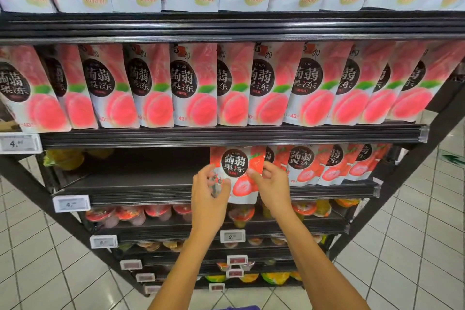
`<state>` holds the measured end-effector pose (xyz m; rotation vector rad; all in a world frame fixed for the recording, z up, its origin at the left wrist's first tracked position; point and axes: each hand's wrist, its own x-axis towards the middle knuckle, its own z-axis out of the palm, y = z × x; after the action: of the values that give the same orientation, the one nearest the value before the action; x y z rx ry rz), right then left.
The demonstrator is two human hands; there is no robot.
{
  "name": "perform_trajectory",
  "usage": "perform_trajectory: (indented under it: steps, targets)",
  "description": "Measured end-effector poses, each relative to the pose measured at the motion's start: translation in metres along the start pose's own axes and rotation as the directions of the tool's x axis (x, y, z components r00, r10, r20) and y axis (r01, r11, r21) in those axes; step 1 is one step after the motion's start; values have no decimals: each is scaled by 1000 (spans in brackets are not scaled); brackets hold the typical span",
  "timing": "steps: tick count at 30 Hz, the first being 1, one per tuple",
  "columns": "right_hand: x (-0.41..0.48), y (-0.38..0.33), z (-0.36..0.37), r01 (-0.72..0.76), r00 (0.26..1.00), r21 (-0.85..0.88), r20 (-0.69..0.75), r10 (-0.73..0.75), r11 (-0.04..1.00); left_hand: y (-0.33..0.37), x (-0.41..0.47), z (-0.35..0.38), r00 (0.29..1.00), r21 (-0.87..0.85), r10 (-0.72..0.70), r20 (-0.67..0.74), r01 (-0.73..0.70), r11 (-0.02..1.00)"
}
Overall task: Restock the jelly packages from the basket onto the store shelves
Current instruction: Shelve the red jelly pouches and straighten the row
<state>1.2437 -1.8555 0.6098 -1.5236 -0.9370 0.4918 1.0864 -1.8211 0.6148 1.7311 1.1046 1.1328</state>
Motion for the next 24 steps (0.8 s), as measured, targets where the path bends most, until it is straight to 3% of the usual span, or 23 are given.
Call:
perform_trajectory:
  steps: [6,12,18,24]
  targets:
    - [4,0,7,17,998,11,-53,-16,1000,0,3,18,981,5,-48,189,48,999]
    - [-1,5,5,64,998,12,11,-64,998,-6,-2,27,965,-85,-107,240,131,988]
    - [-9,17,-1,-20,998,-322,-57,2,947,-14,-3,31,970,-25,-98,221,106,994]
    - [-16,22,0,-61,990,-431,-140,0,900,-16,0,33,976,47,-92,196,85,995]
